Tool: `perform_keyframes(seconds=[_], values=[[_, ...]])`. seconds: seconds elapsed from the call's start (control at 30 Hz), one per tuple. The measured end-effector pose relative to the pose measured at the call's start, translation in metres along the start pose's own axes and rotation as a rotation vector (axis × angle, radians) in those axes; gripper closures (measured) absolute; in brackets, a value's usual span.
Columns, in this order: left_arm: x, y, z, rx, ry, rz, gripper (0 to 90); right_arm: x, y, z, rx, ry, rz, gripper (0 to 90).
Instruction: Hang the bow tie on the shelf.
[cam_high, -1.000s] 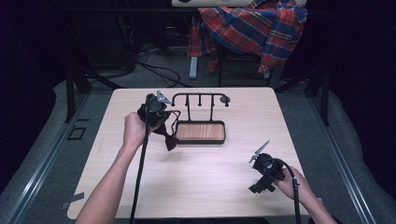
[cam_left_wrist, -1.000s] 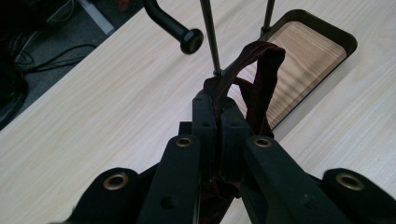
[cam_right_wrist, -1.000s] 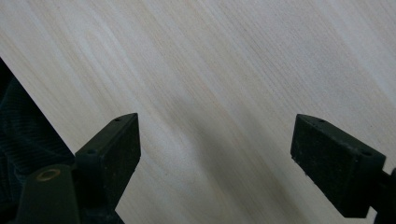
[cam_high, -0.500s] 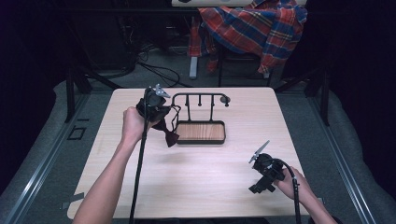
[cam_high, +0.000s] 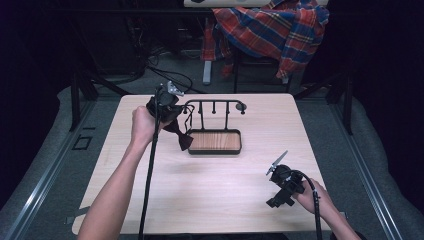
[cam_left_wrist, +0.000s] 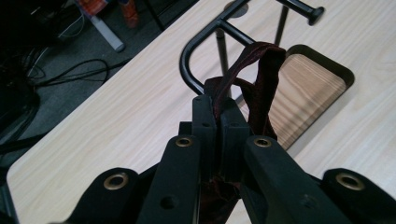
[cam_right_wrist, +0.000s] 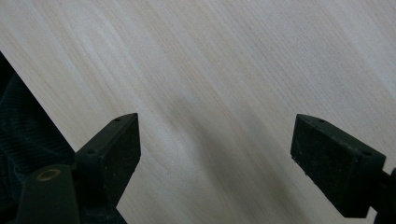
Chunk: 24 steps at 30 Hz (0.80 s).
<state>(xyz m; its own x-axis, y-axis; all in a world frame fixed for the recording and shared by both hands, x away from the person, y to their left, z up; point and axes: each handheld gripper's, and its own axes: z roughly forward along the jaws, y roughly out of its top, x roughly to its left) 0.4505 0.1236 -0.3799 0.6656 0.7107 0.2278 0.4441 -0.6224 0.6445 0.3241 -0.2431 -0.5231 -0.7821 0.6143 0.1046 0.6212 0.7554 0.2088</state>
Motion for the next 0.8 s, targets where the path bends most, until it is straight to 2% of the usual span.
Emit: perform_keyframes(seconds=[0.27,0.53,0.67,0.8], values=[[0.009,0.005,0.015,0.035,0.036,-0.006,87.3,0.001,0.000,0.000,0.003,-0.002,-0.001,15.9],[0.018,0.000,0.030,0.059,0.038,-0.041,87.2,0.000,0.000,0.001,0.004,0.003,-0.003,16.0],[0.023,-0.004,0.037,0.061,0.008,-0.077,87.1,0.001,0.000,0.001,0.005,0.003,-0.004,16.0],[0.025,-0.009,0.044,0.082,-0.006,-0.090,87.0,0.001,0.000,0.001,0.007,-0.001,-0.008,15.9]])
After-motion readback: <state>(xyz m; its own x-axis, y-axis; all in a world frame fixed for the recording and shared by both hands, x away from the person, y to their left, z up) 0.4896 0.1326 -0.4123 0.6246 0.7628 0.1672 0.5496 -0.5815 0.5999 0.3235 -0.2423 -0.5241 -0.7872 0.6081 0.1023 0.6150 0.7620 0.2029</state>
